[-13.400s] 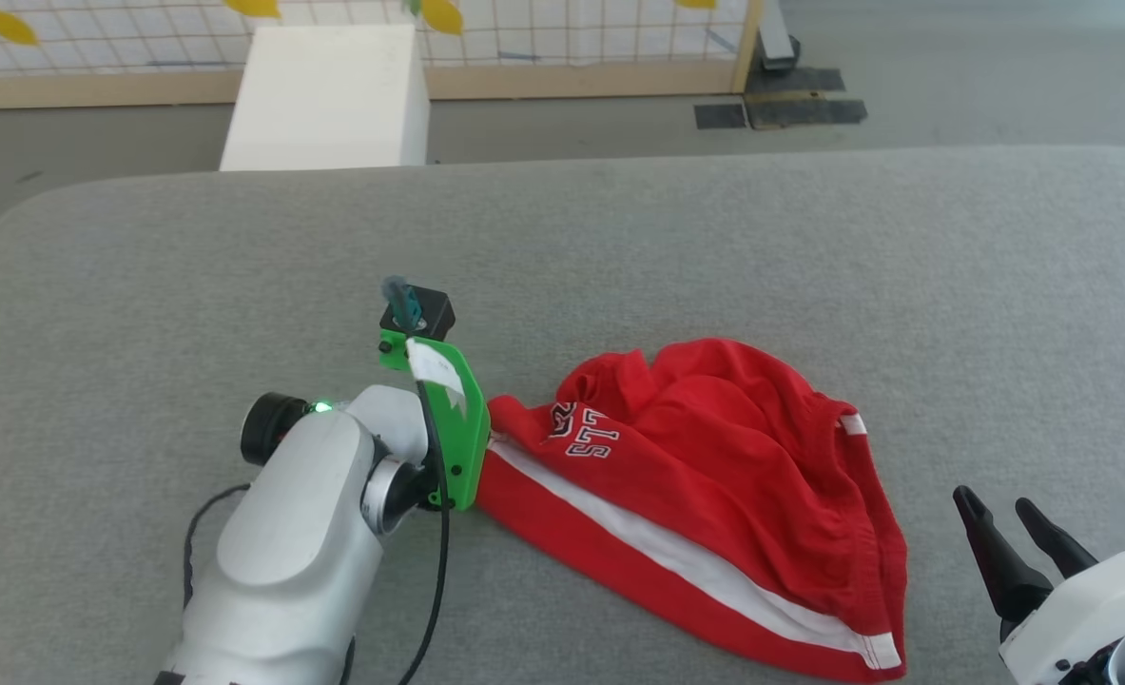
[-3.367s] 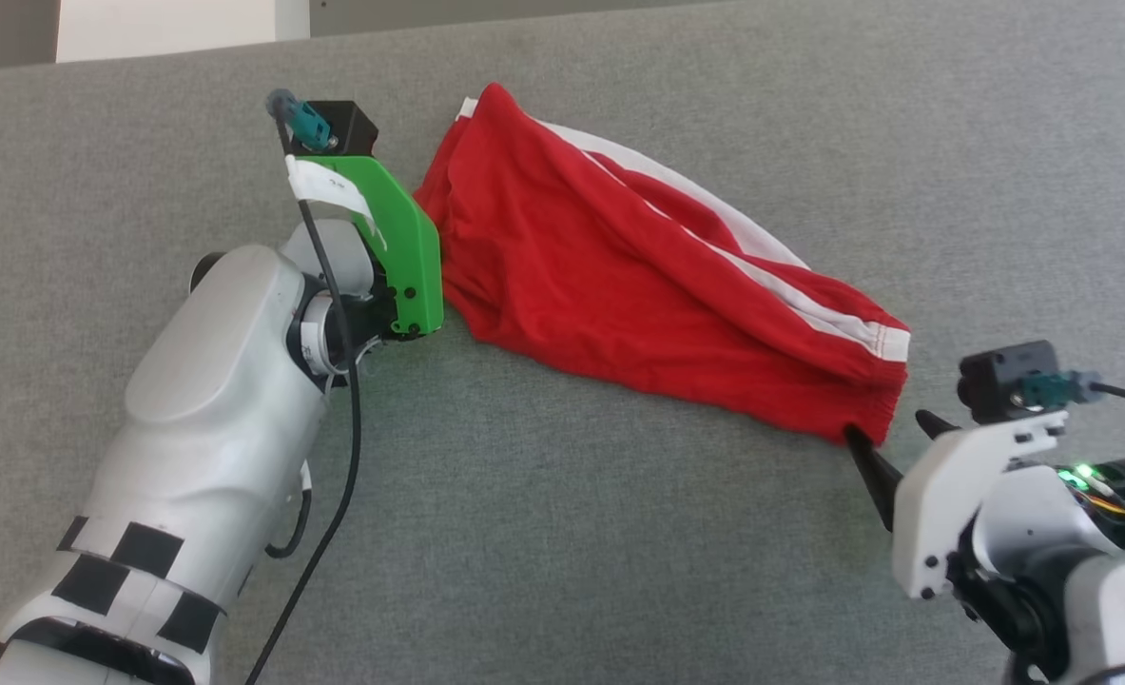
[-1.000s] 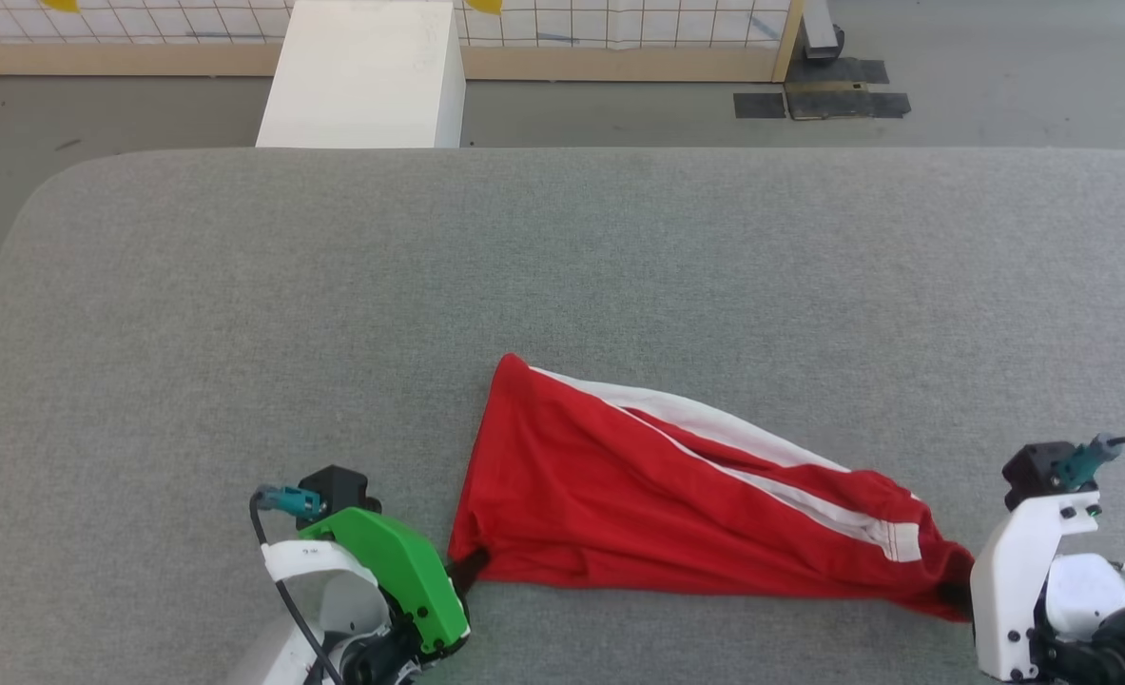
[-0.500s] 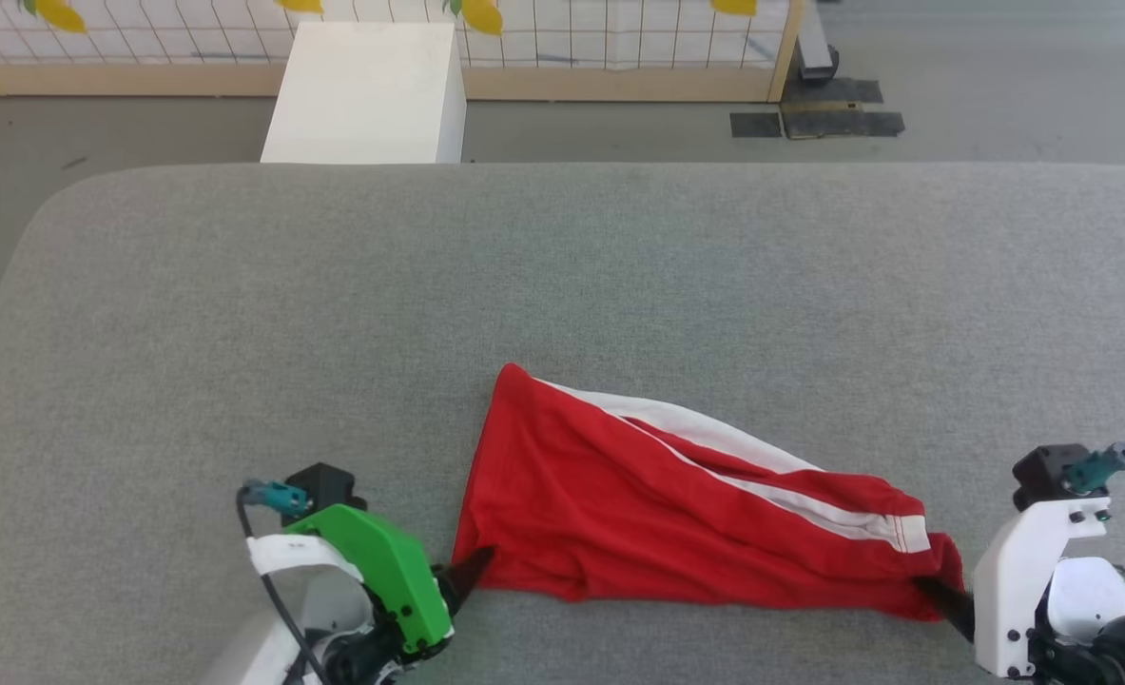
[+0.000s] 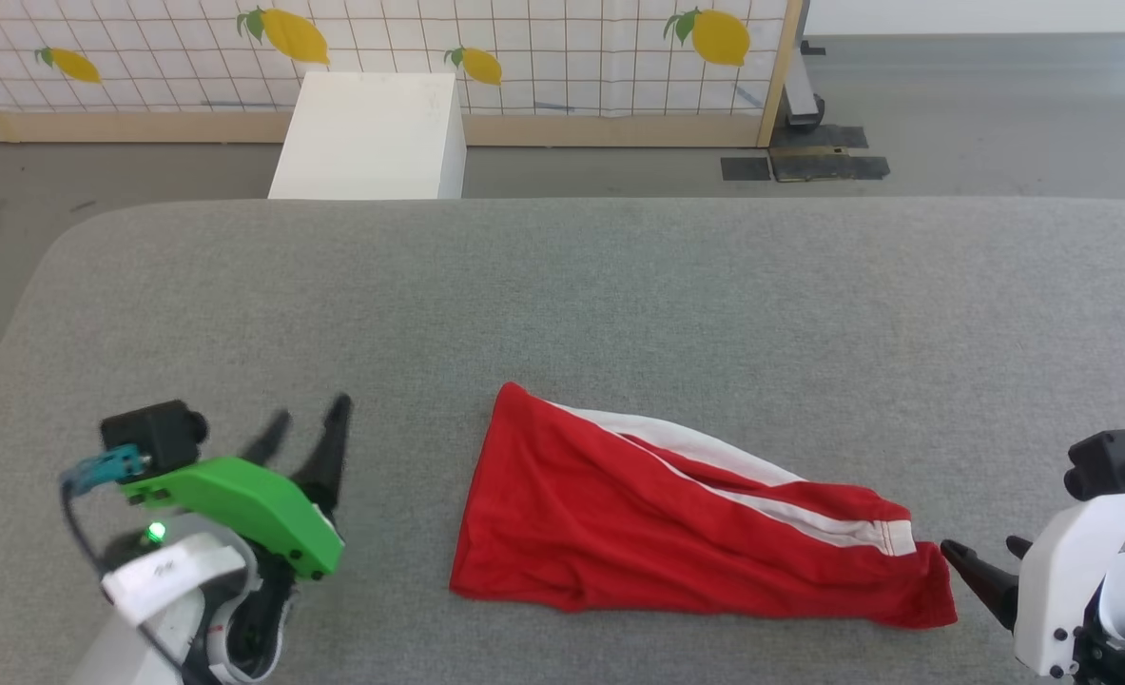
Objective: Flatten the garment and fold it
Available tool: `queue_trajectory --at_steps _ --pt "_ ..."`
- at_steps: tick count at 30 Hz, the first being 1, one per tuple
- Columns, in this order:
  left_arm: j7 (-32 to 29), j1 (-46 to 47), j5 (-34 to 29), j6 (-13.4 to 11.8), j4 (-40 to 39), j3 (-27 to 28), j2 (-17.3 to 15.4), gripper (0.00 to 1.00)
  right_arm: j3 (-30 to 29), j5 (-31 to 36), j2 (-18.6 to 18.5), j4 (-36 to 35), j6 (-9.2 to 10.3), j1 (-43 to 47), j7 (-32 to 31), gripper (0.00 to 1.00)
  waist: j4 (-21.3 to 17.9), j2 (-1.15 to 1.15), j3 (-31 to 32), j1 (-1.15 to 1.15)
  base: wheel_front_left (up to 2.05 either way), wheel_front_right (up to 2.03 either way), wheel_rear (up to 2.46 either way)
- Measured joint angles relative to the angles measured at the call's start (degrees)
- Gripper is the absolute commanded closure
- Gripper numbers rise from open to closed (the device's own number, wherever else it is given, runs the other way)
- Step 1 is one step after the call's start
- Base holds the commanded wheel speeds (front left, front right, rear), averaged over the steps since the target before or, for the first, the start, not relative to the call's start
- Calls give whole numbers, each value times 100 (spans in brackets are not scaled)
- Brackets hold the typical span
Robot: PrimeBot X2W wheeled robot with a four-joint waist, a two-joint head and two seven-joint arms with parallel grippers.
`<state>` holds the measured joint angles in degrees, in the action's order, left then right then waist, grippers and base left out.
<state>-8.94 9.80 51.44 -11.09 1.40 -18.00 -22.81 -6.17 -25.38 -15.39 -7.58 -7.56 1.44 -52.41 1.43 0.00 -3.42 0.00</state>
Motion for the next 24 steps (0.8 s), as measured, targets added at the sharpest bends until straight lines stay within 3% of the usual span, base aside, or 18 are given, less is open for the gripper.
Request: queue_trajectory --at_steps 7,10,15,24 --pt "2210 41 -1196 580 316 12 -23 0 54 -48 -48 -116 0 -25 -51 0 34 0 -143 0 0 0 0" --pt "2348 52 -1728 687 320 112 109 0 204 -46 -101 15 0 -121 -52 0 63 0 -235 0 0 0 0" --pt "2372 -31 -2546 868 -255 760 742 0 534 -21 -222 377 0 -389 -45 0 131 0 -432 0 0 0 0" --pt "2373 -317 -3160 1454 -279 1430 1436 0 996 -32 -293 1062 0 -598 153 0 308 0 -699 0 0 0 0"
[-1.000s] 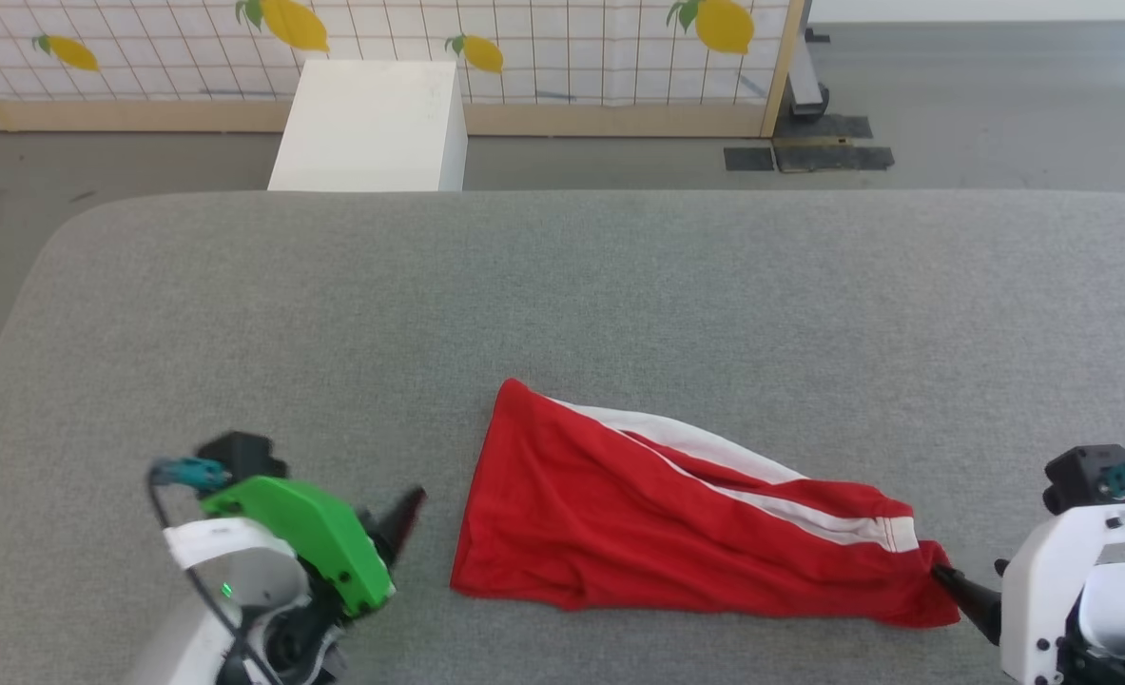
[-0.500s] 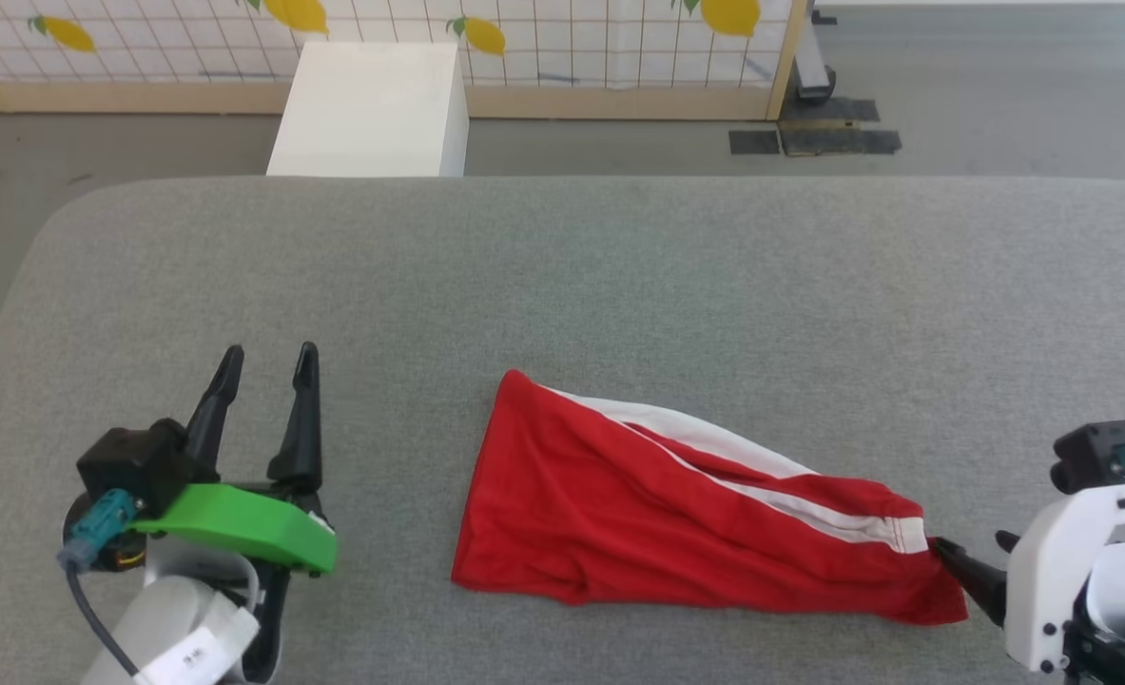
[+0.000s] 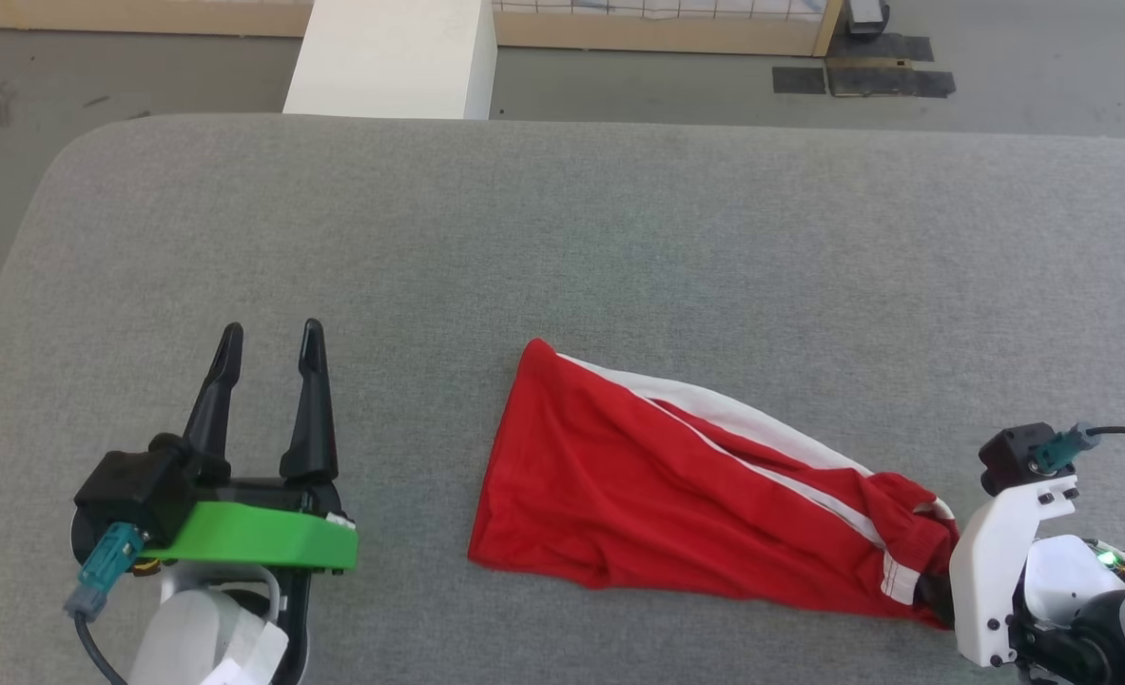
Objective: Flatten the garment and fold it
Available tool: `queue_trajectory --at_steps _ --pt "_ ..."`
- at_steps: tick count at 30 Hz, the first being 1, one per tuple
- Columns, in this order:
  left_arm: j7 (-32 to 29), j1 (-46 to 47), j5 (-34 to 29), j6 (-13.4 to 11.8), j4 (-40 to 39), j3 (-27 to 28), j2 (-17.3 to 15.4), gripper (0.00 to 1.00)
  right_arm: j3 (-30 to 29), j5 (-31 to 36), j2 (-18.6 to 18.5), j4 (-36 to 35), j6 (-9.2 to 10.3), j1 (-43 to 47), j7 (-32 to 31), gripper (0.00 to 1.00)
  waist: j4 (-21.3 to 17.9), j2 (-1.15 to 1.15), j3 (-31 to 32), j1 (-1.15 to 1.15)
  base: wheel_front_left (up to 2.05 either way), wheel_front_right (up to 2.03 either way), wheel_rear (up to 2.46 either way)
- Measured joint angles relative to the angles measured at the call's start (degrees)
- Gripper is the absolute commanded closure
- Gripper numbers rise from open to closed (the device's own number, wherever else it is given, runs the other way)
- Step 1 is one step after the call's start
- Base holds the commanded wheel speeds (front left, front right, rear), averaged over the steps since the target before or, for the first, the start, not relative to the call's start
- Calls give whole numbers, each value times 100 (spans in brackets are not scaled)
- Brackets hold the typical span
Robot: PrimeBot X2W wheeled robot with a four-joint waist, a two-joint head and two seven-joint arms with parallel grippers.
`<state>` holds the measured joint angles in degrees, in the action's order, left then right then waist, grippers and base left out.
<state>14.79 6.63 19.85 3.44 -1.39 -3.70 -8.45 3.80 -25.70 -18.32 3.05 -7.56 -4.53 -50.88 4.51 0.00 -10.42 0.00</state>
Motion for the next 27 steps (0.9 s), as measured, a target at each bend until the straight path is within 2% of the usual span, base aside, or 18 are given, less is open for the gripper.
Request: queue_trajectory --at_steps 4,5,6,15,22,27 --pt "0 -18 -127 159 30 198 165 0 143 -56 -71 115 0 -60 20 0 39 0 -44 0 0 0 0" --pt "0 -19 -145 188 34 236 192 0 163 -64 -83 140 0 -81 33 83 38 0 -44 0 0 0 0" --pt "0 -19 -176 213 34 269 222 0 175 -68 -86 156 0 -103 58 100 36 0 -42 0 0 0 0" --pt "0 -97 -459 357 47 405 398 0 96 -245 -102 370 -3 -219 171 100 -64 0 55 0 0 0 0" --pt "0 -133 -504 363 63 405 442 0 -638 -164 -501 556 -3 -247 -48 100 -82 0 91 0 0 0 0" --pt "0 -156 -617 364 89 388 454 0 -1233 279 -738 829 -3 -392 -254 100 -91 0 81 0 0 0 0"
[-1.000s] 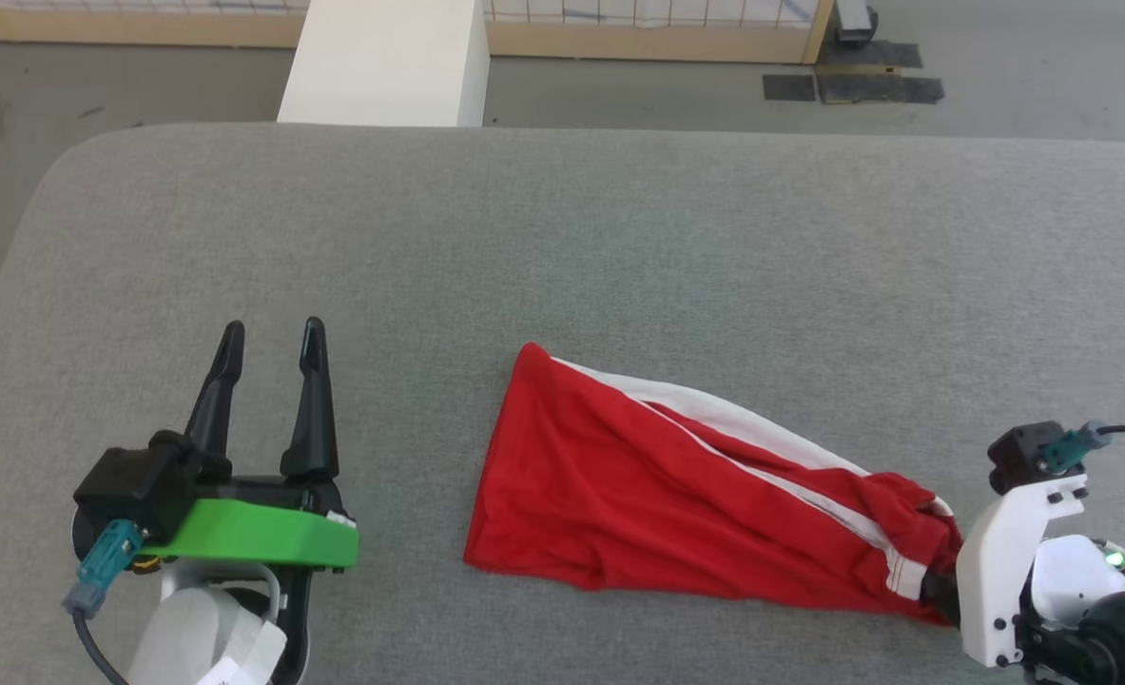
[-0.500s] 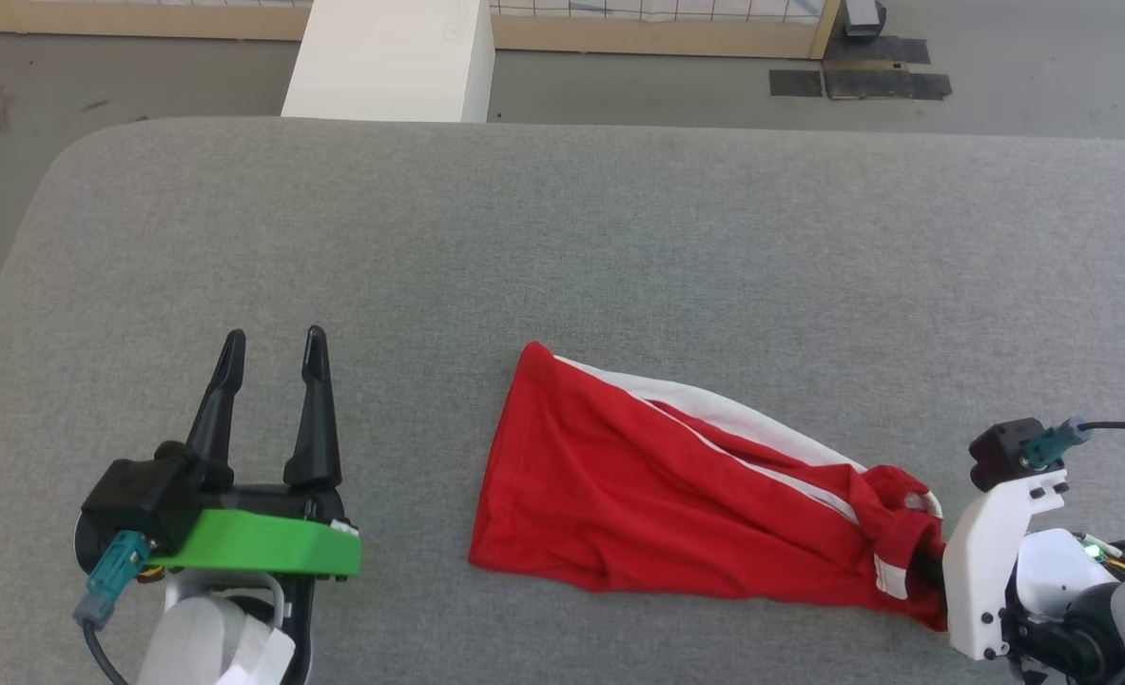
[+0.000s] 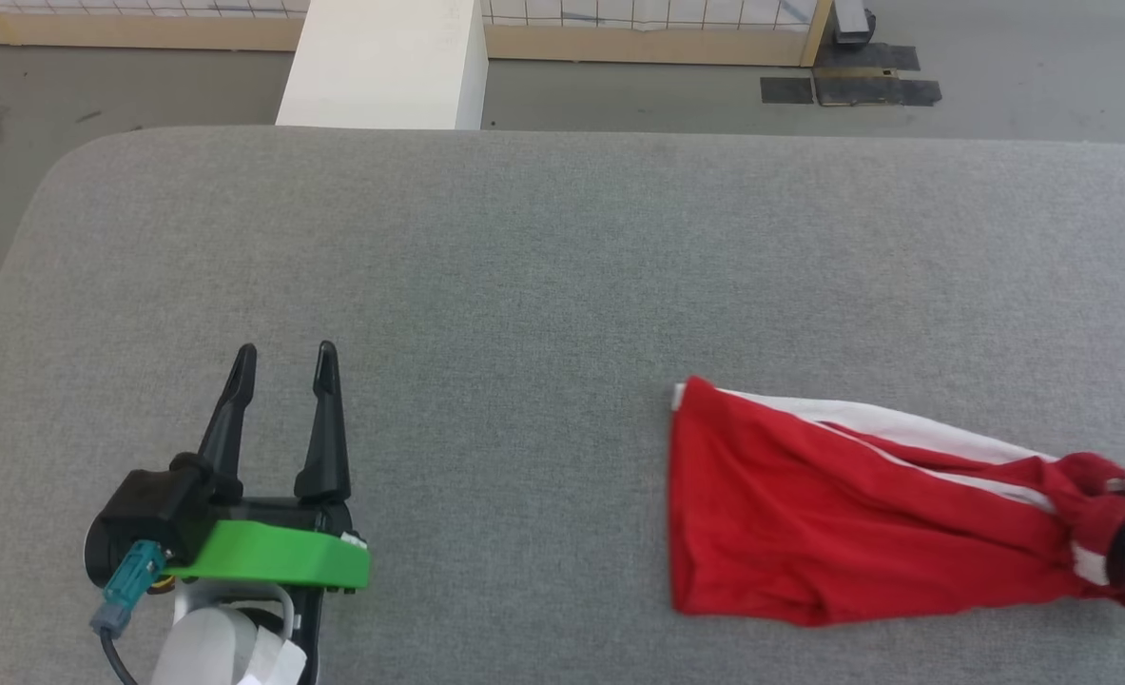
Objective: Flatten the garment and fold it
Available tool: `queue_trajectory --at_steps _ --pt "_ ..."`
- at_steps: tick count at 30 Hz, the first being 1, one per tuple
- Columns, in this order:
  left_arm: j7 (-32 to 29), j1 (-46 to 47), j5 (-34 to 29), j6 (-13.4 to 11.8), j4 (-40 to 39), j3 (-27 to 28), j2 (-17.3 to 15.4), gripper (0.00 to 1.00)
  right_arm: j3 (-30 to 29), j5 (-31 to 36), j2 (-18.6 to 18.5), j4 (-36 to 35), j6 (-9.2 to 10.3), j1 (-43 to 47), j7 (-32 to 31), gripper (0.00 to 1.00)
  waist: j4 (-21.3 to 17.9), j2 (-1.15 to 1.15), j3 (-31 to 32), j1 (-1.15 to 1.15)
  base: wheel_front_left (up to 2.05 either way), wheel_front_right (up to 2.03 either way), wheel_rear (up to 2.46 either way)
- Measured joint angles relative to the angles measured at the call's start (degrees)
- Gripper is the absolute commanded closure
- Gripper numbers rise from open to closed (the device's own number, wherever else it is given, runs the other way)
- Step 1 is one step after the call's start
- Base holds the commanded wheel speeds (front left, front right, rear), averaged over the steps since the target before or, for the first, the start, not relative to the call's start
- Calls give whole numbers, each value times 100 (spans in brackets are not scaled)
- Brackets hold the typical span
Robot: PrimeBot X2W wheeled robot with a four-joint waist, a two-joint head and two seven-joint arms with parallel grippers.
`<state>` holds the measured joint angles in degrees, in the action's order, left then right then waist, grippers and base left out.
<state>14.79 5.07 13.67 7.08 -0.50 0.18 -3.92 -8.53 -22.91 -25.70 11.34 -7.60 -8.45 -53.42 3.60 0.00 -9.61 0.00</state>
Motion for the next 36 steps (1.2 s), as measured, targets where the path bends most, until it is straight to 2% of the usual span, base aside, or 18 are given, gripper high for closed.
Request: queue_trajectory --at_steps 6,10,14,21,28,36 --pt "0 -15 0 0 34 -35 7 0 -265 554 -12 187 0 -168 -145 100 13 0 -5 0 0 0 0" --pt "0 -16 1 0 57 -36 11 0 -118 828 -43 12 0 -208 -397 100 21 0 22 0 0 0 0" --pt "0 -44 1 0 57 -24 13 0 255 753 -131 -564 0 -207 -768 100 -2 0 78 0 0 0 0" --pt "0 -67 3 0 49 -49 20 0 912 155 -152 -1855 0 -185 -1534 100 -43 0 114 0 0 0 0" --pt "0 -66 32 0 49 -91 29 0 1650 -178 281 -2331 0 -200 -1690 100 12 0 88 0 0 0 0" --pt "0 -65 45 0 52 -129 33 0 2303 -93 878 -1647 1 -569 -1147 100 145 0 22 0 0 0 0"
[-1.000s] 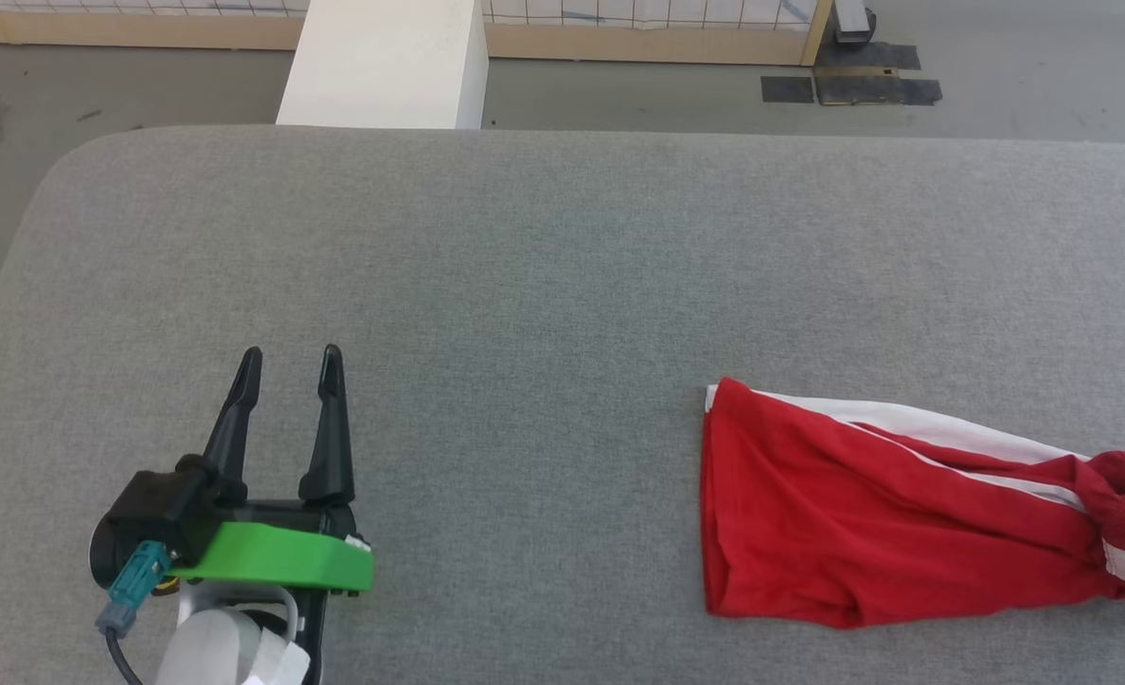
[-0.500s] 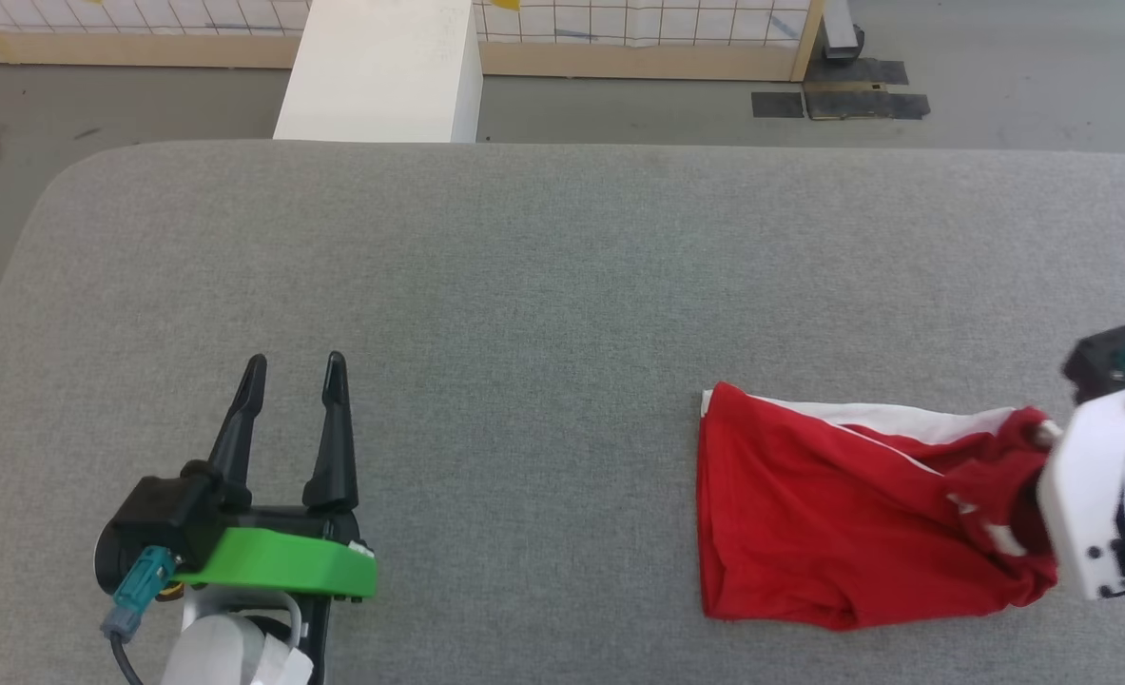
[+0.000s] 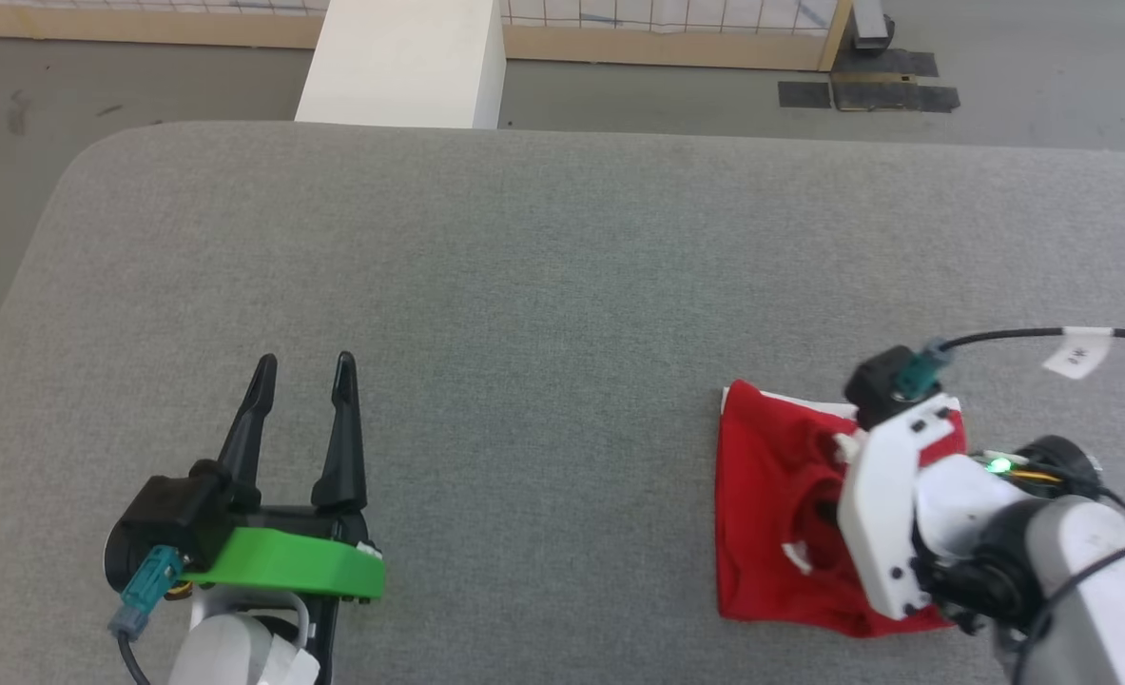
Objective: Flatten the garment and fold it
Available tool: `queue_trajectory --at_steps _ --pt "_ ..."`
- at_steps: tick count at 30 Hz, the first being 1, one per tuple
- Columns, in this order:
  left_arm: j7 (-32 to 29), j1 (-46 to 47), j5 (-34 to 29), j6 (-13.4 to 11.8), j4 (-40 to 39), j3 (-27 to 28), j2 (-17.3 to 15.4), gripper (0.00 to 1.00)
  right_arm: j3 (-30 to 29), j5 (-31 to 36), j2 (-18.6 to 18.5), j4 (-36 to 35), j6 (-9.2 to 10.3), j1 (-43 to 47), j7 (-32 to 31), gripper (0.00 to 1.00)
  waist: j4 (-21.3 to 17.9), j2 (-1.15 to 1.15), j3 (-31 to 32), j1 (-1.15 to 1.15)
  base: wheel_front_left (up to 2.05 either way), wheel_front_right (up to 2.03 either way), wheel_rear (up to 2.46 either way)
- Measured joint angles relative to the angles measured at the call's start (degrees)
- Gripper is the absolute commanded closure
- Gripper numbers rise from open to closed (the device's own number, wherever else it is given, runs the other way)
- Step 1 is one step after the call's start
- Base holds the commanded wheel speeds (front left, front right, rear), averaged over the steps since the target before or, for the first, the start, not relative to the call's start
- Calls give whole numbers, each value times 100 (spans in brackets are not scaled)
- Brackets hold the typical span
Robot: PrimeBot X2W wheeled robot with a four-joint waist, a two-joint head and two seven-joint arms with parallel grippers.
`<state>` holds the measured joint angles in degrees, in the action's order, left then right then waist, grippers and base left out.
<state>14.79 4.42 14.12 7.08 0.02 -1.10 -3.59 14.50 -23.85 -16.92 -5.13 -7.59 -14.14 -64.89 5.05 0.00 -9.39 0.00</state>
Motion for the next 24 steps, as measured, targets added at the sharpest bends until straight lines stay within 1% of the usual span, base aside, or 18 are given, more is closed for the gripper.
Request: queue_trajectory --at_steps 5,7,11,12,13,15,18,21,24 --pt "0 0 1 0 10 -38 3 0 221 181 346 655 0 -153 445 100 82 0 -39 0 0 0 0" --pt "0 0 1 0 15 -52 3 0 318 256 411 933 0 -159 549 100 110 0 -54 0 0 0 0" --pt "0 0 1 0 27 -64 5 0 385 332 486 1254 0 -183 784 100 125 0 -69 0 0 0 0" --pt "0 0 1 0 36 -65 7 0 390 332 509 1298 0 -205 869 55 120 0 -64 0 0 0 0" --pt "0 0 1 0 42 -60 9 0 414 332 516 1325 0 -224 929 0 108 0 -57 0 0 0 0" --pt "0 -1 1 0 59 -64 10 0 459 312 512 1327 0 -230 1025 0 77 0 -32 0 0 0 0" --pt "0 -3 1 0 105 -70 11 0 493 156 468 1140 0 -230 1093 0 19 0 39 1 0 0 0" --pt "0 -24 1 0 118 -59 10 0 464 -140 301 701 0 -224 1024 0 -63 0 127 1 0 0 0" --pt "0 -82 1 0 134 -54 7 0 233 -532 114 89 0 -163 848 0 -171 0 231 1 0 0 0"
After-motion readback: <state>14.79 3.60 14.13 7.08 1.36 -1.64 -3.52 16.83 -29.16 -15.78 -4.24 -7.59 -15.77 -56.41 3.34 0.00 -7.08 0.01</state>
